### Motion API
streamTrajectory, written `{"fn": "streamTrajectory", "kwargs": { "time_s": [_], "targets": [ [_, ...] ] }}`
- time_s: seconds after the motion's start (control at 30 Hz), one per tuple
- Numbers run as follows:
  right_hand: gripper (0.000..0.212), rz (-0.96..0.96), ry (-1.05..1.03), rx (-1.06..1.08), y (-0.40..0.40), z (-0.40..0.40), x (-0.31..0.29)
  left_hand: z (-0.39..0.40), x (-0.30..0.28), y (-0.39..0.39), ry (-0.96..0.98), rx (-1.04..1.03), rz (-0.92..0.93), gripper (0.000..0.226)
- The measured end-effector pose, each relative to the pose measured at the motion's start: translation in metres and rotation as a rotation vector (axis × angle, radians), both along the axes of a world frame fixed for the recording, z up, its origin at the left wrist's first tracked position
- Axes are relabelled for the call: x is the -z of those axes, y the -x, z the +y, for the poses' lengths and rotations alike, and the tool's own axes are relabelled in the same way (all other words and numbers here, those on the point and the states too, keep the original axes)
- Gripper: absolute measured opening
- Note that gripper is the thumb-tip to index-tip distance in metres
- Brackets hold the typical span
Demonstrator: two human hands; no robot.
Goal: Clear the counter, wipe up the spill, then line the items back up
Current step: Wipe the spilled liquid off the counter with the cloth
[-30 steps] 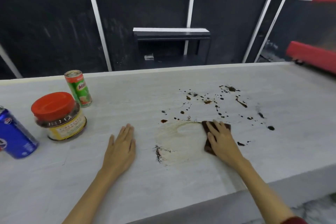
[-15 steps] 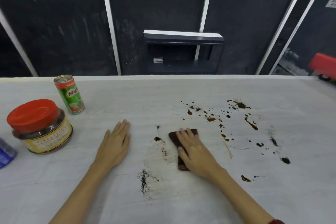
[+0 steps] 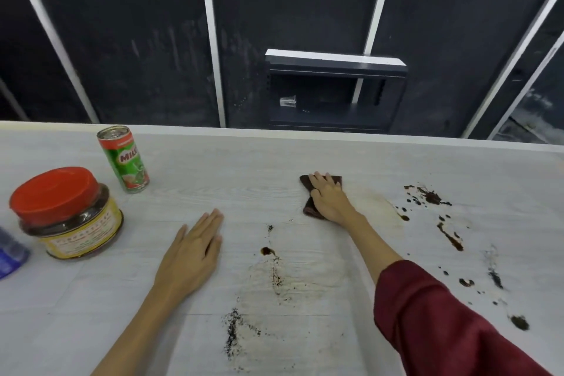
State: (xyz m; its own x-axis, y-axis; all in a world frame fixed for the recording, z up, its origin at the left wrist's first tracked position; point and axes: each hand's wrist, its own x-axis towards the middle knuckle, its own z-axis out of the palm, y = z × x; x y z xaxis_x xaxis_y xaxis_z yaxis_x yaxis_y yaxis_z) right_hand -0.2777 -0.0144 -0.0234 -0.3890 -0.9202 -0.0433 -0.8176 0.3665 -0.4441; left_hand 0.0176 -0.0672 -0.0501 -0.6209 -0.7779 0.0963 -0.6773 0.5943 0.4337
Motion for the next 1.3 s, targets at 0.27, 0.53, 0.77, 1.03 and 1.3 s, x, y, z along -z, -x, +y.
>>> {"fn": "streamTrajectory", "kwargs": {
  "time_s": [0.27,0.53,0.77,1.03,1.3],
  "targets": [
    [0.048,-0.034,0.086,-0.395,-0.075,0.072,0.008,0.001,0.003,-0.003,-0.006,0.014,-0.015,0.051],
    [0.049,-0.022,0.056,-0.016,-0.026,0.097,0.002,0.004,0.000,-0.001,-0.014,0.007,0.005,0.050],
    [0.049,-0.105,-0.003,-0.219,-0.137,0.036,-0.006,0.011,-0.007,-0.018,-0.087,0.017,0.062,0.047],
    [0.067,0.016,-0.001,-0.199,-0.226,0.119,0.009,0.048,-0.003,-0.083,-0.068,0.046,0.044,0.049],
    [0.050,0.017,0.038,0.226,-0.133,0.195,0.011,0.072,0.003,-0.077,0.020,0.098,-0.081,0.071]
  ]
}}
